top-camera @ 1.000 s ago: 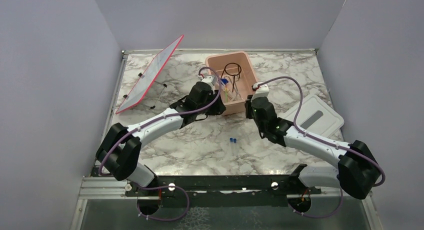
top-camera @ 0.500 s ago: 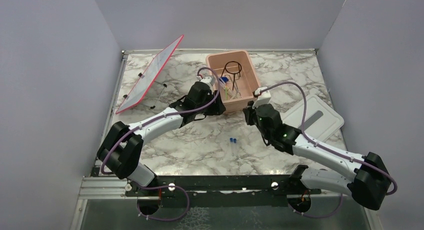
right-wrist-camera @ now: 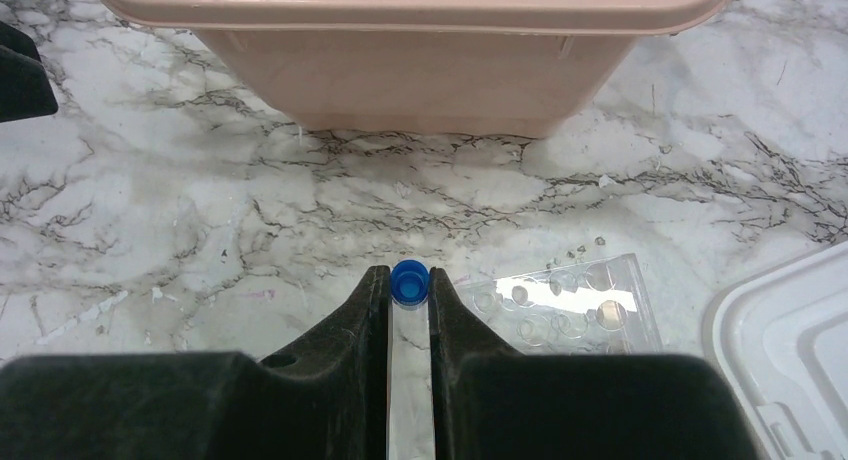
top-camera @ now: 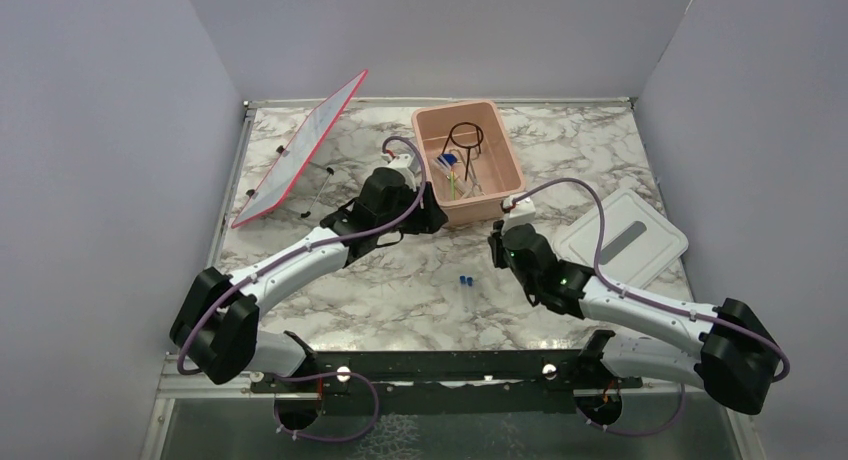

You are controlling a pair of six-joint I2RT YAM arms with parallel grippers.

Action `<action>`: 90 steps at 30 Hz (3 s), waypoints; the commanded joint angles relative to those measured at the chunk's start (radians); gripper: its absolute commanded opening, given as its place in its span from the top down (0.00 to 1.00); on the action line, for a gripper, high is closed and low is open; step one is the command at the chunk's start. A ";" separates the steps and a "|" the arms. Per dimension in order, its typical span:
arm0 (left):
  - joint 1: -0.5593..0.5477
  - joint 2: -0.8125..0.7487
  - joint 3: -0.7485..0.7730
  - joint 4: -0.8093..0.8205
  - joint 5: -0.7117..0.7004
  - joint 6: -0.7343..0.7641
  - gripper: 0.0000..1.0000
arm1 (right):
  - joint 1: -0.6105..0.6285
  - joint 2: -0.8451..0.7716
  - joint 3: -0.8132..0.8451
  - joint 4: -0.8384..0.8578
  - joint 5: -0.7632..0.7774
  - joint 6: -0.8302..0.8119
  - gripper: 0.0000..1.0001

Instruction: Organize the chemistry lab equipment

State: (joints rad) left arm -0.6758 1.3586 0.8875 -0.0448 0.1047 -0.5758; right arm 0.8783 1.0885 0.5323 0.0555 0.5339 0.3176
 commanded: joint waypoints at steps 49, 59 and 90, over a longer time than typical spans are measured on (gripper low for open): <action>0.005 -0.084 -0.032 0.013 -0.073 0.019 0.39 | 0.011 0.168 -0.181 0.513 0.051 0.001 0.60; 0.004 -0.100 -0.053 0.013 -0.074 0.010 0.37 | -0.007 0.045 0.035 0.008 0.081 0.177 0.41; 0.006 -0.139 -0.142 0.037 -0.008 -0.016 0.32 | -0.104 0.239 0.341 -0.398 -0.075 0.259 0.53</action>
State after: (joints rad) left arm -0.6750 1.2453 0.7544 -0.0395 0.0799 -0.5873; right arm 0.7795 1.3369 0.8230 -0.3397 0.4694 0.5945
